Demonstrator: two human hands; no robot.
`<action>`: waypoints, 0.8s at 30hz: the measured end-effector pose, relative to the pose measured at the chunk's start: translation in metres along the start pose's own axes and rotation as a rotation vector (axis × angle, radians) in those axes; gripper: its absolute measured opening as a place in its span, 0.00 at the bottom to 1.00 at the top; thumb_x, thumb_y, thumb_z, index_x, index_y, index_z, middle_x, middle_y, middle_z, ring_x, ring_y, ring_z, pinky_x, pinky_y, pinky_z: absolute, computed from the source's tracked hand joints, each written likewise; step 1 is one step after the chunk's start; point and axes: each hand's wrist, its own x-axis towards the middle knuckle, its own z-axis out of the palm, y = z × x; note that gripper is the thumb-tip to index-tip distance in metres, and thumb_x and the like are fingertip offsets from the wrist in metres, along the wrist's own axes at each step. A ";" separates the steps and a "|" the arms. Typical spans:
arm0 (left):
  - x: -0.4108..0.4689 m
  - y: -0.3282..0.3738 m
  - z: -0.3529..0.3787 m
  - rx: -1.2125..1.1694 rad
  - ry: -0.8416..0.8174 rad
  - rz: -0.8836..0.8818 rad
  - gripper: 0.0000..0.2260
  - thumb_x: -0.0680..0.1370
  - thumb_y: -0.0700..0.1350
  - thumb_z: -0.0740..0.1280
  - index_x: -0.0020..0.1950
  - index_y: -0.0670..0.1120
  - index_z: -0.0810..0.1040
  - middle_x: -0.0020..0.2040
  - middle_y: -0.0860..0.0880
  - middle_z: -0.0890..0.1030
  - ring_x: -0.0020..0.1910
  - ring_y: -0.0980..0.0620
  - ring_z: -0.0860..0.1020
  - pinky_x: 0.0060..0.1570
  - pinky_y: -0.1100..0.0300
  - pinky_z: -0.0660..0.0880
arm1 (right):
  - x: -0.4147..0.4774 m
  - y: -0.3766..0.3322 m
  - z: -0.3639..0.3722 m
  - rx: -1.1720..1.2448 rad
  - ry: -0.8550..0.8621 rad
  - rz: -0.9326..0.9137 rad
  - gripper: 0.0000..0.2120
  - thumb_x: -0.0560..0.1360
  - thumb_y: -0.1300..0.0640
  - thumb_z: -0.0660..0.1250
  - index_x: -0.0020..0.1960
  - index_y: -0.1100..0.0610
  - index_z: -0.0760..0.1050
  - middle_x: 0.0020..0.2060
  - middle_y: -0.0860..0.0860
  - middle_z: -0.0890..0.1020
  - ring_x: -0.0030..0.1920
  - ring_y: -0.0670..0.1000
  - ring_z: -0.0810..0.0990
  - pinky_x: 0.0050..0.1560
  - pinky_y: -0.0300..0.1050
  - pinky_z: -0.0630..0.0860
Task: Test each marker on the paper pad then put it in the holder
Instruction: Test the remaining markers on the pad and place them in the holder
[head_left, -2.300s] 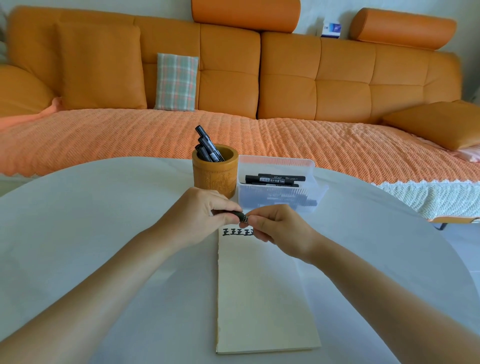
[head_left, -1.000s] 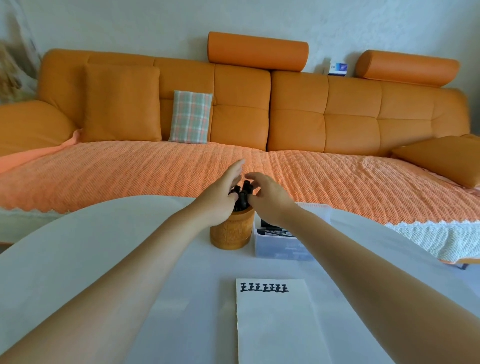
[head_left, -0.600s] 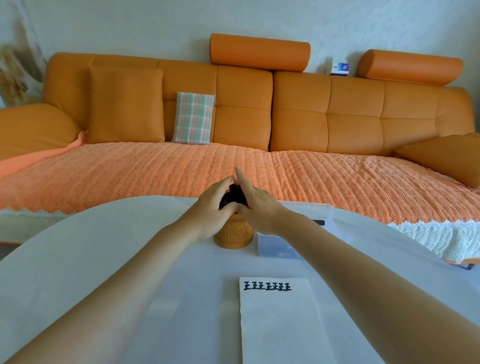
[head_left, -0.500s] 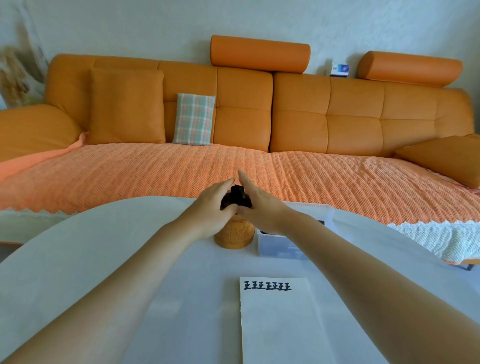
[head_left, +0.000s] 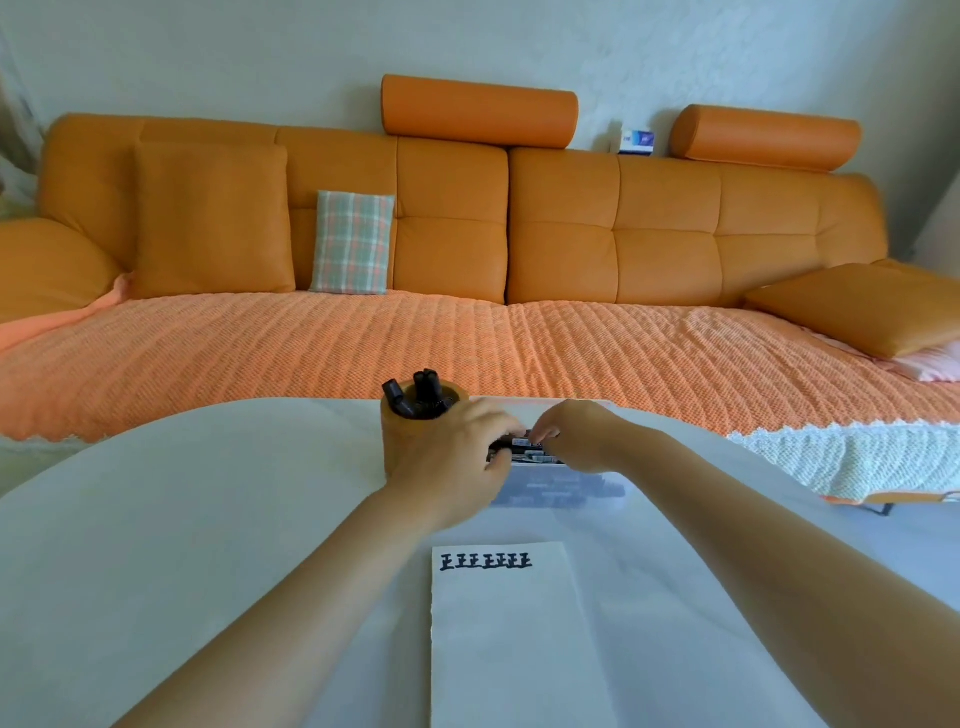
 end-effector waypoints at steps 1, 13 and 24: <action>-0.004 -0.002 0.007 0.007 -0.045 -0.023 0.13 0.79 0.43 0.63 0.63 0.50 0.77 0.61 0.55 0.76 0.63 0.56 0.70 0.62 0.56 0.70 | 0.003 0.001 0.003 -0.002 -0.022 0.011 0.18 0.81 0.61 0.57 0.63 0.48 0.80 0.58 0.48 0.81 0.43 0.50 0.79 0.37 0.40 0.76; -0.021 -0.012 0.029 0.017 -0.227 -0.153 0.21 0.82 0.50 0.61 0.76 0.58 0.63 0.74 0.59 0.66 0.74 0.58 0.59 0.71 0.54 0.62 | 0.031 0.001 0.012 -0.225 -0.142 0.076 0.16 0.80 0.58 0.59 0.63 0.59 0.79 0.58 0.59 0.82 0.53 0.58 0.81 0.47 0.46 0.77; -0.023 -0.008 0.018 -0.061 0.108 -0.049 0.21 0.80 0.42 0.65 0.72 0.49 0.69 0.63 0.56 0.72 0.65 0.58 0.66 0.66 0.63 0.64 | -0.020 -0.006 -0.010 -0.181 0.293 -0.180 0.15 0.84 0.45 0.54 0.67 0.45 0.71 0.50 0.50 0.78 0.46 0.54 0.77 0.42 0.49 0.75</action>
